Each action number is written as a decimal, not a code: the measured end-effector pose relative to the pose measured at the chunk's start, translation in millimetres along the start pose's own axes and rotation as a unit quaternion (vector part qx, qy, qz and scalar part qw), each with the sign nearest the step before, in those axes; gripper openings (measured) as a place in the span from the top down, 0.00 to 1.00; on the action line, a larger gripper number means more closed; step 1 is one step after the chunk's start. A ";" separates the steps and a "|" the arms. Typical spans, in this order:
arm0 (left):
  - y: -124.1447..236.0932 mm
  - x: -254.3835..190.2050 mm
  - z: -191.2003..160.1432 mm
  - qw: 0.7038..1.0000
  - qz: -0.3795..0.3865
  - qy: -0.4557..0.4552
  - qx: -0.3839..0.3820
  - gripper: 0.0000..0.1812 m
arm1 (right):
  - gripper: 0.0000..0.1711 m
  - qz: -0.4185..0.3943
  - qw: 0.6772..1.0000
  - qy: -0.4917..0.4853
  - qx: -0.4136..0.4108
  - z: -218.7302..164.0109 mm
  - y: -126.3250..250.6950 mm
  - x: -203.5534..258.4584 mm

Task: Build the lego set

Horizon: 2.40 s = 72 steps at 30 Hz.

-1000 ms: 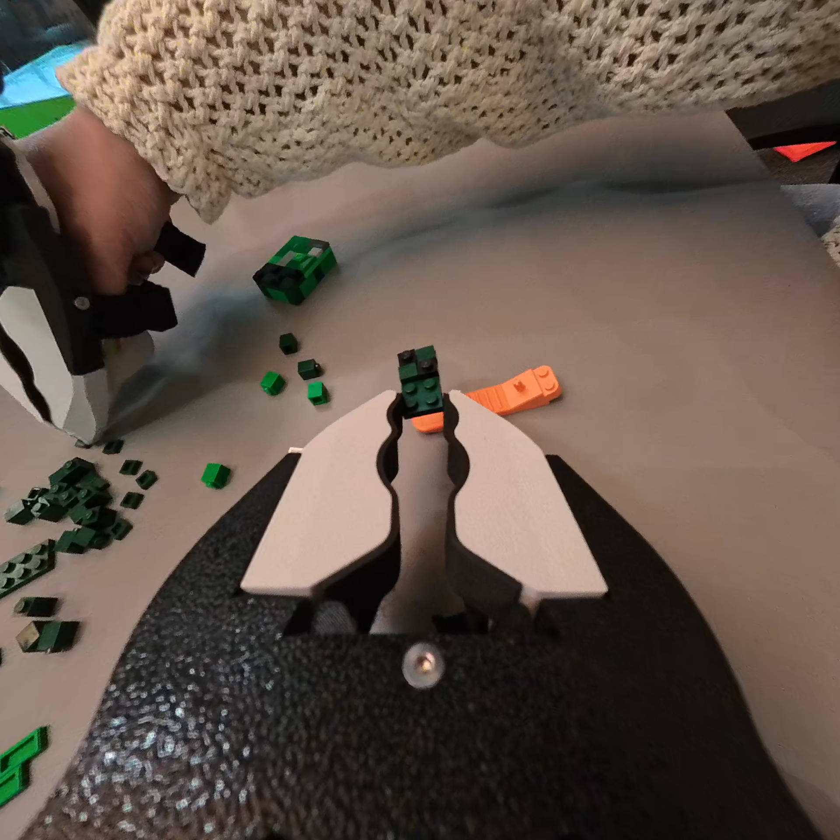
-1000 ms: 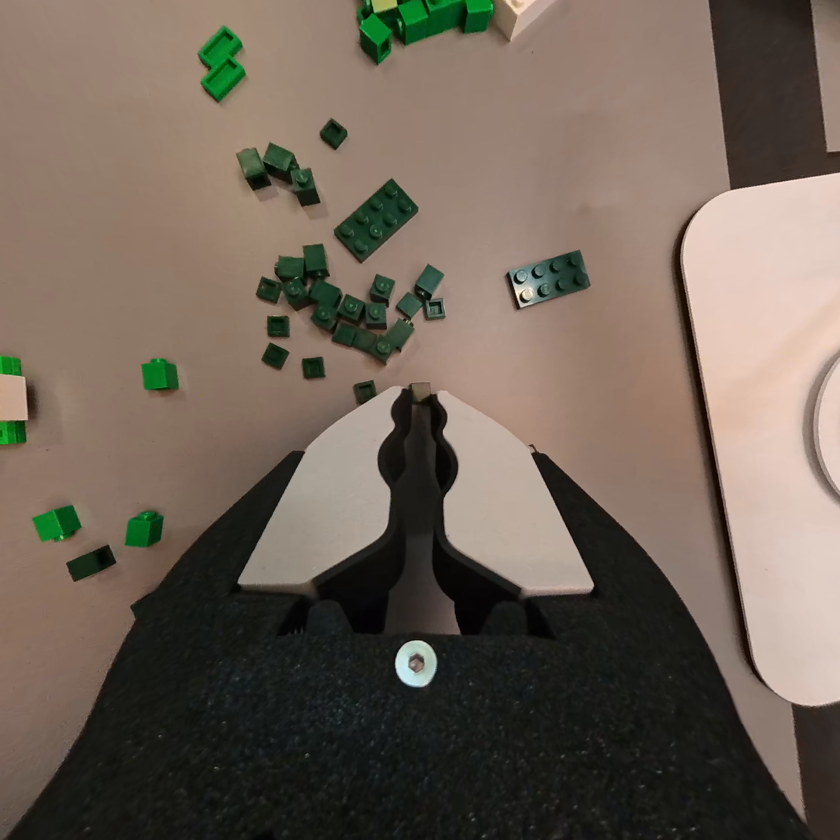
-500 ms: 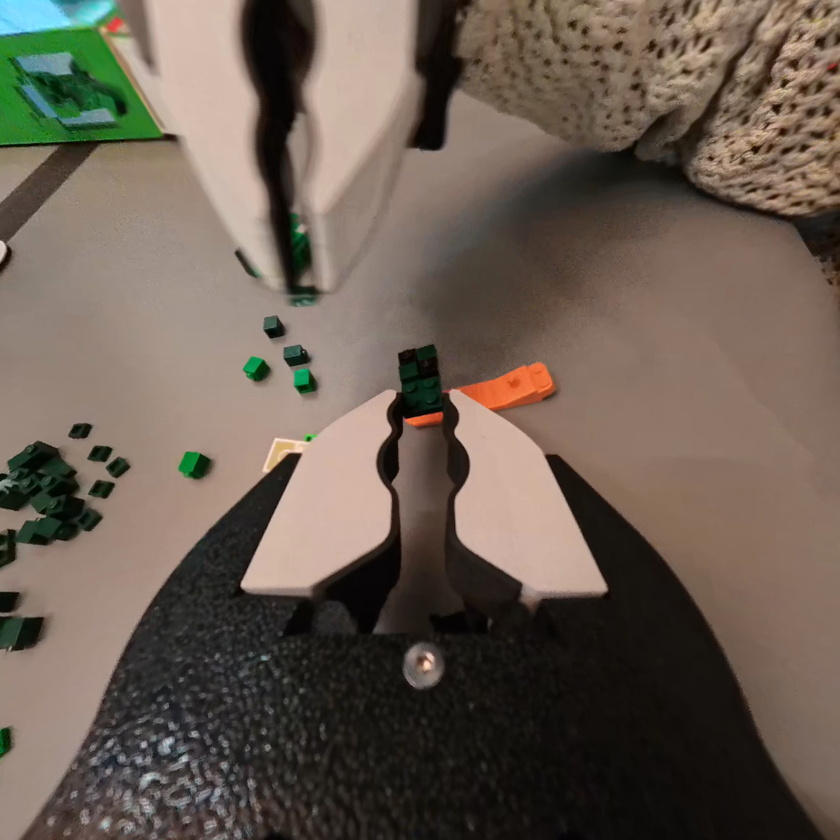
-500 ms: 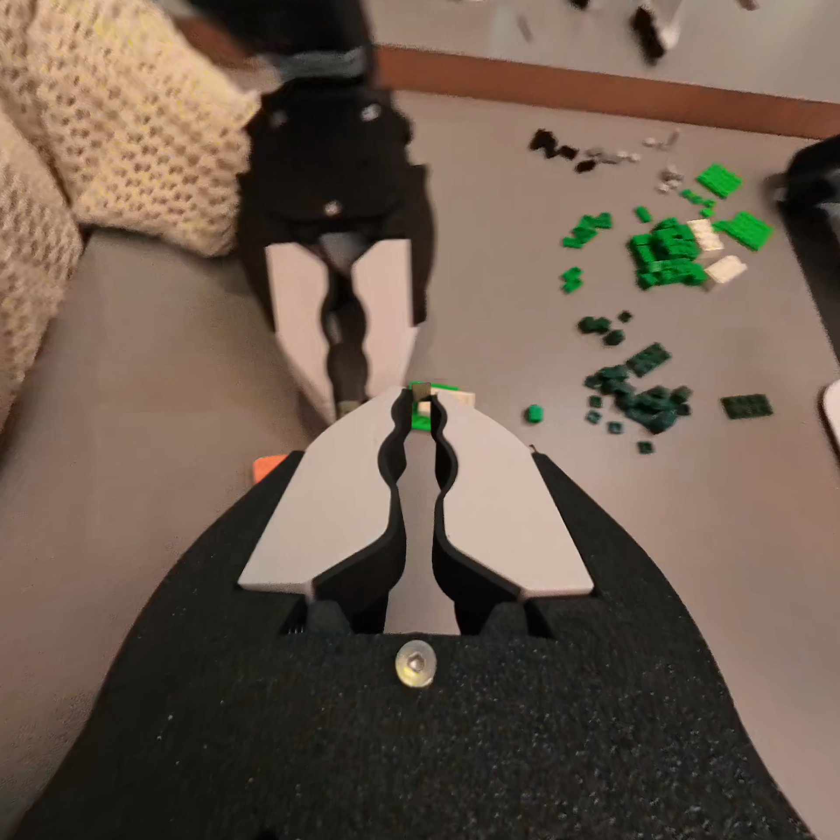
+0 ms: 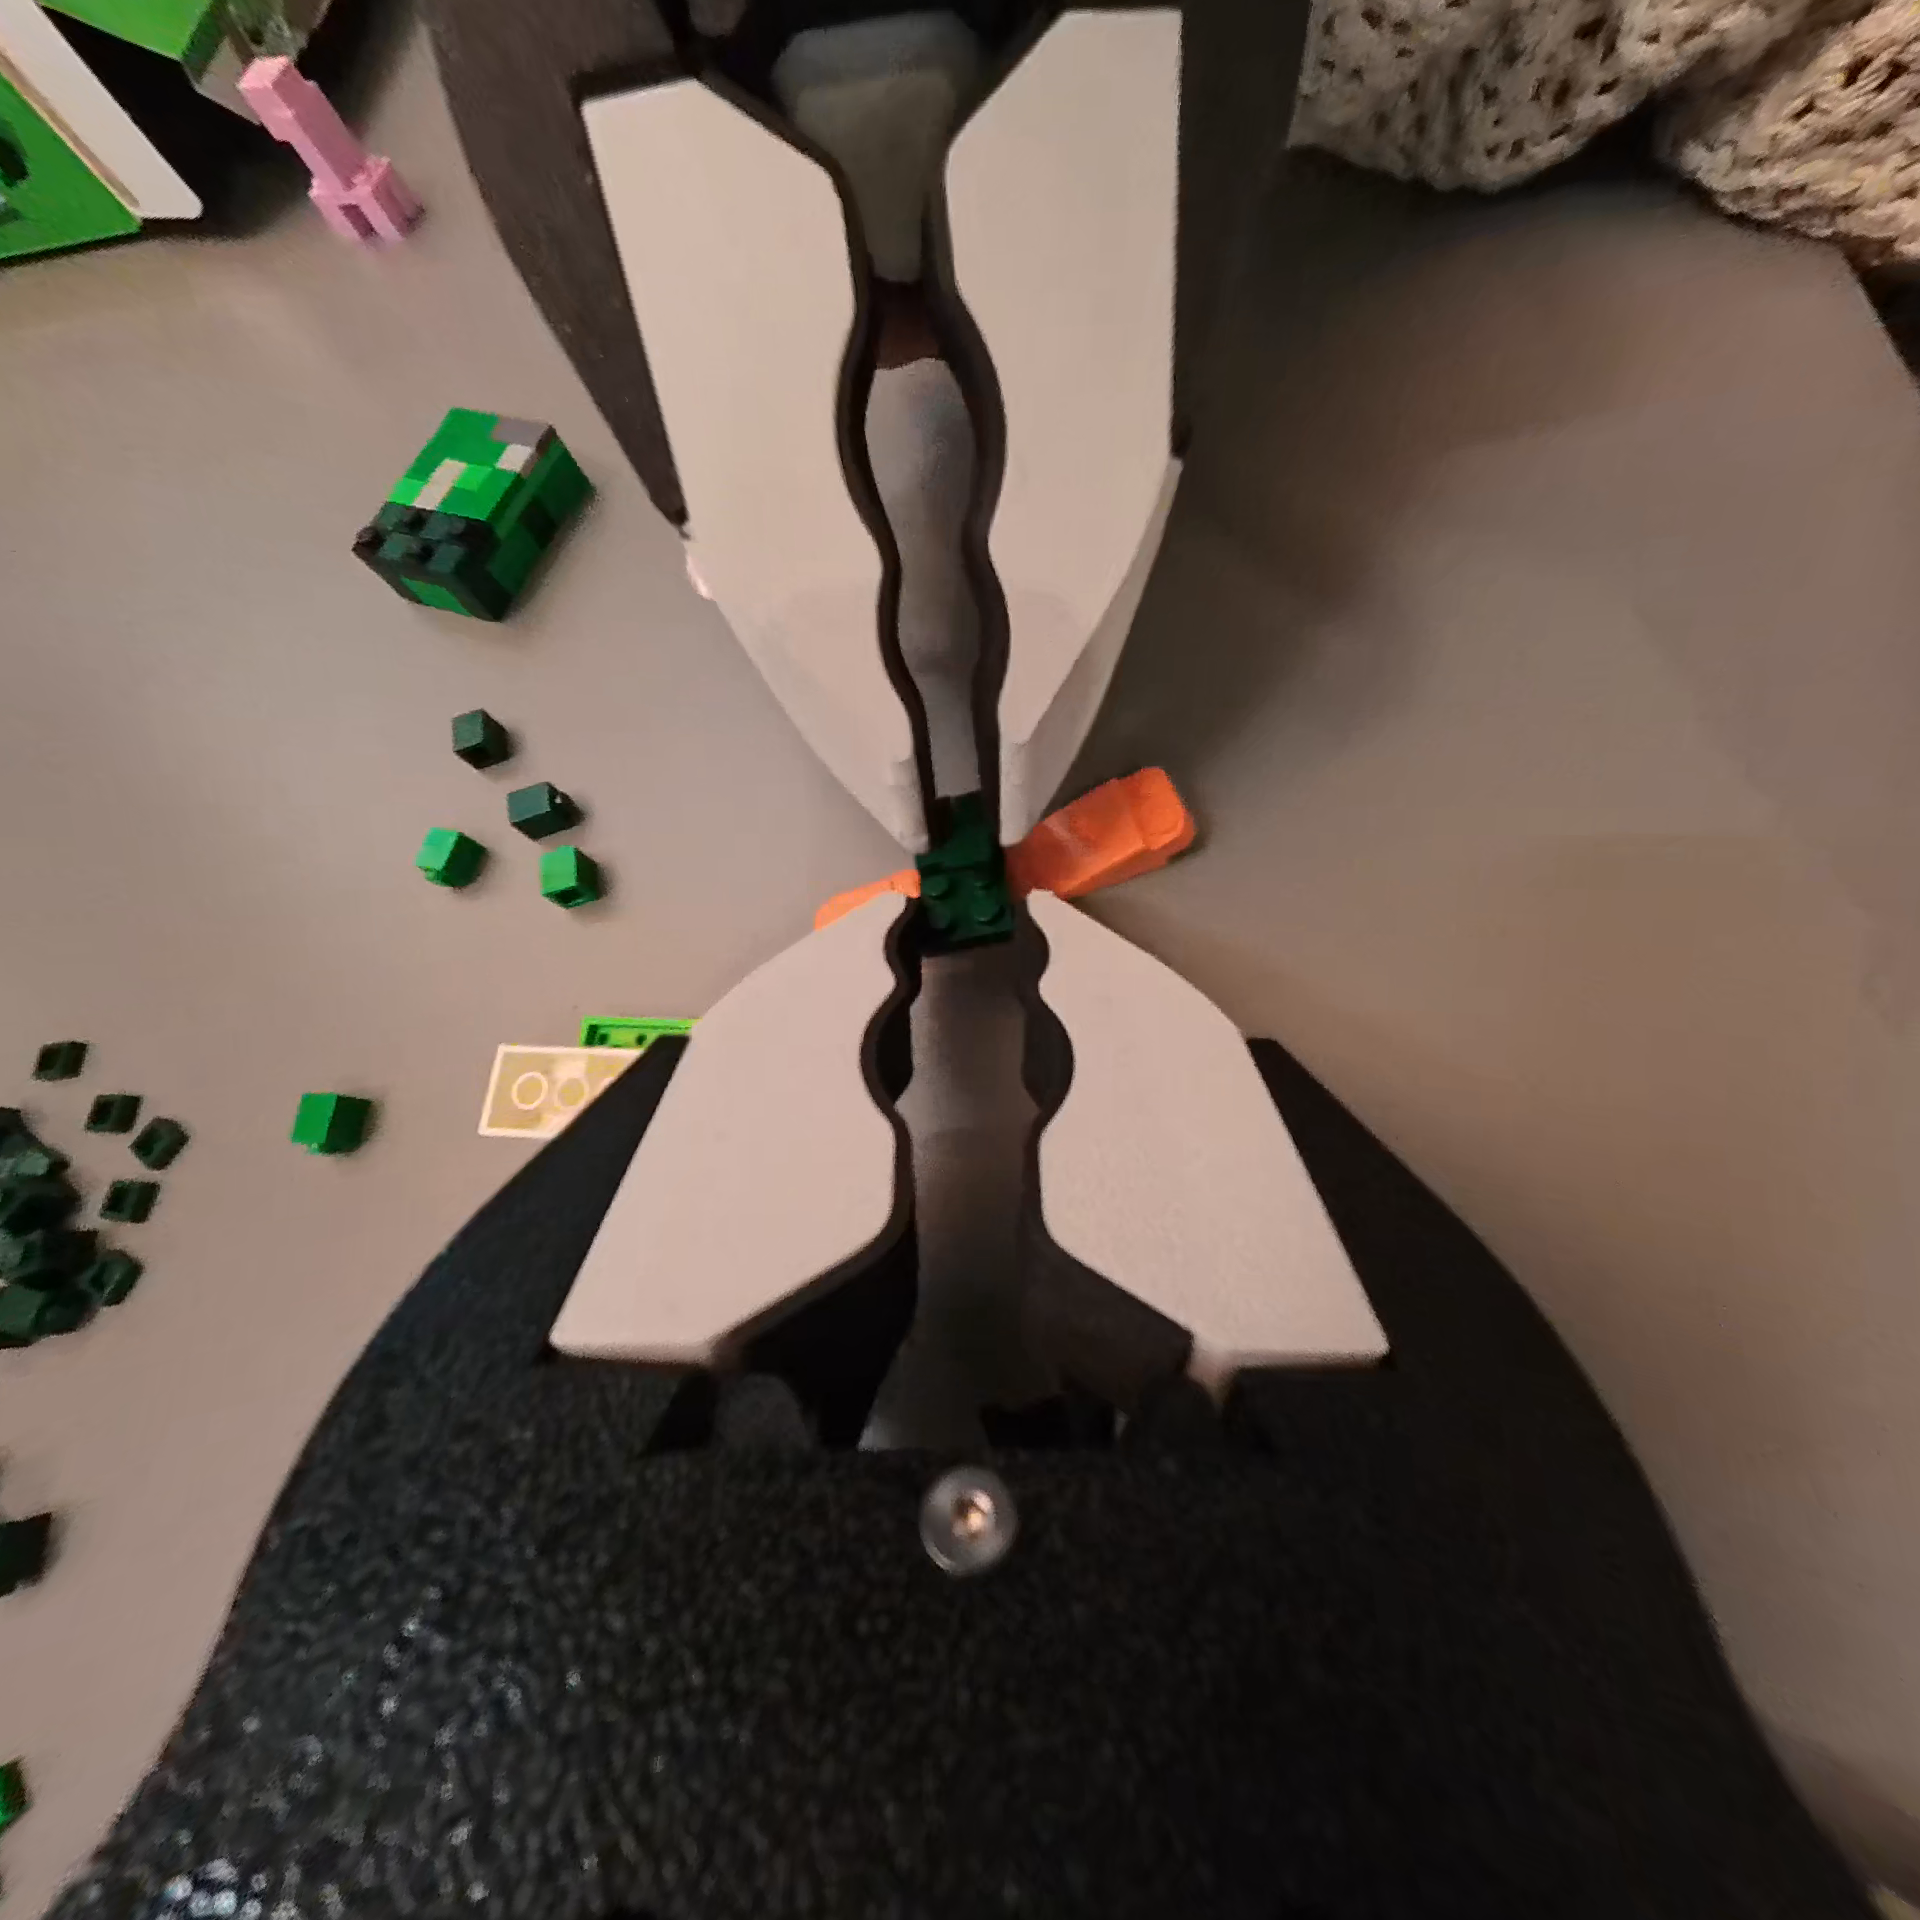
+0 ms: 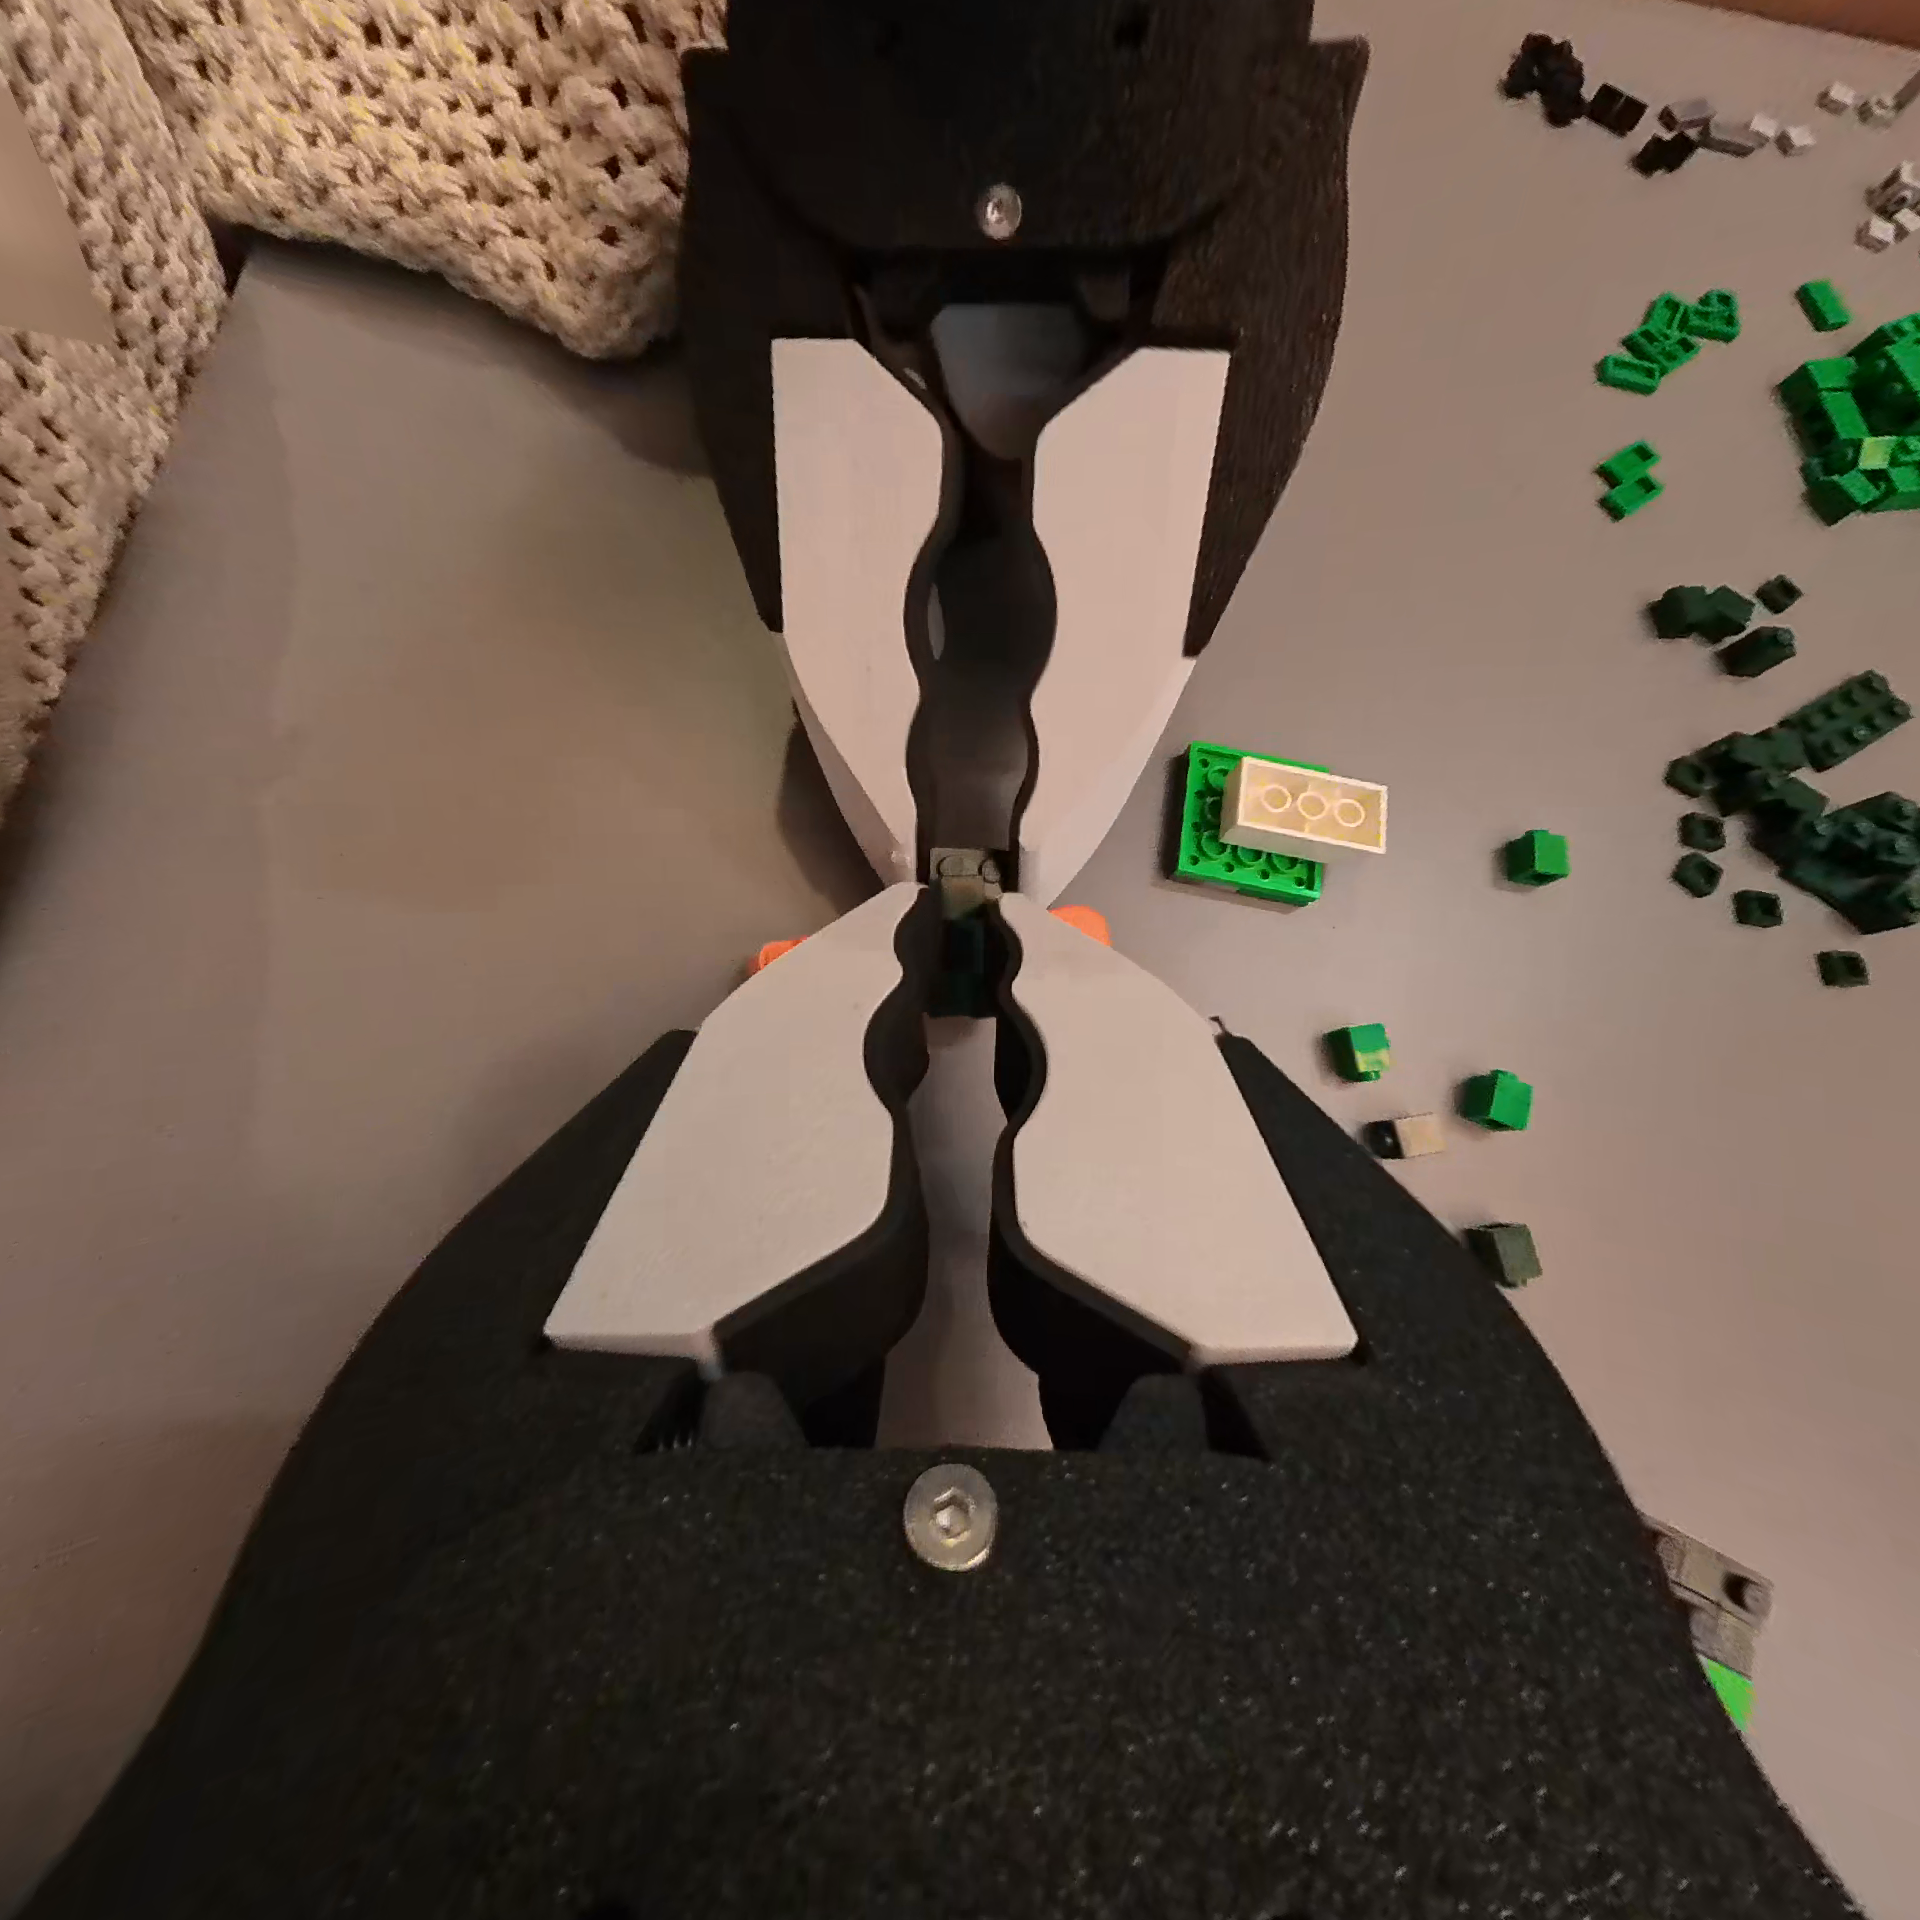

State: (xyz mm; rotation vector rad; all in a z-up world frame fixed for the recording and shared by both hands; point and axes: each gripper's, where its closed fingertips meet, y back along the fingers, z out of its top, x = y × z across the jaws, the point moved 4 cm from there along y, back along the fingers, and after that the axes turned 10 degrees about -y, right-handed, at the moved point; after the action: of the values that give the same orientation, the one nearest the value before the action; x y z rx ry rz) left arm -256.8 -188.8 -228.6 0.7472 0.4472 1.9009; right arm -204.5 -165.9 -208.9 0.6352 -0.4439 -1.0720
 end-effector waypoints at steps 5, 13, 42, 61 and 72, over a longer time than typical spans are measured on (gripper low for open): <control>0.0 0.9 -1.7 1.000 0.000 0.003 0.002 0.91 | 0.96 -0.007 1.000 0.007 0.017 -4.5 -4.5 1.6; -1.3 -0.3 -1.7 1.000 -0.003 0.000 0.005 0.91 | 0.96 -0.024 0.999 0.006 0.037 -4.8 -5.8 -0.6; -1.6 -0.9 -1.4 1.000 -0.011 0.008 0.008 0.91 | 0.93 -0.026 0.999 -0.005 0.046 -2.5 -3.6 1.8; 20.4 32.7 -6.8 0.988 0.095 0.119 -0.011 0.91 | 0.81 -0.405 0.856 0.321 0.023 12.0 -7.9 -9.2; 21.8 31.3 -3.2 0.988 0.086 0.126 -0.028 0.91 | 0.90 -0.443 0.812 0.377 0.055 10.3 -17.1 -13.8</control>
State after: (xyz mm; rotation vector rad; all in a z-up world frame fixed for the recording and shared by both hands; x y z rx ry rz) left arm -283.2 -169.8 -208.4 0.5229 0.4958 2.1732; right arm -228.1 -161.8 -213.1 1.3699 0.5685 -1.5397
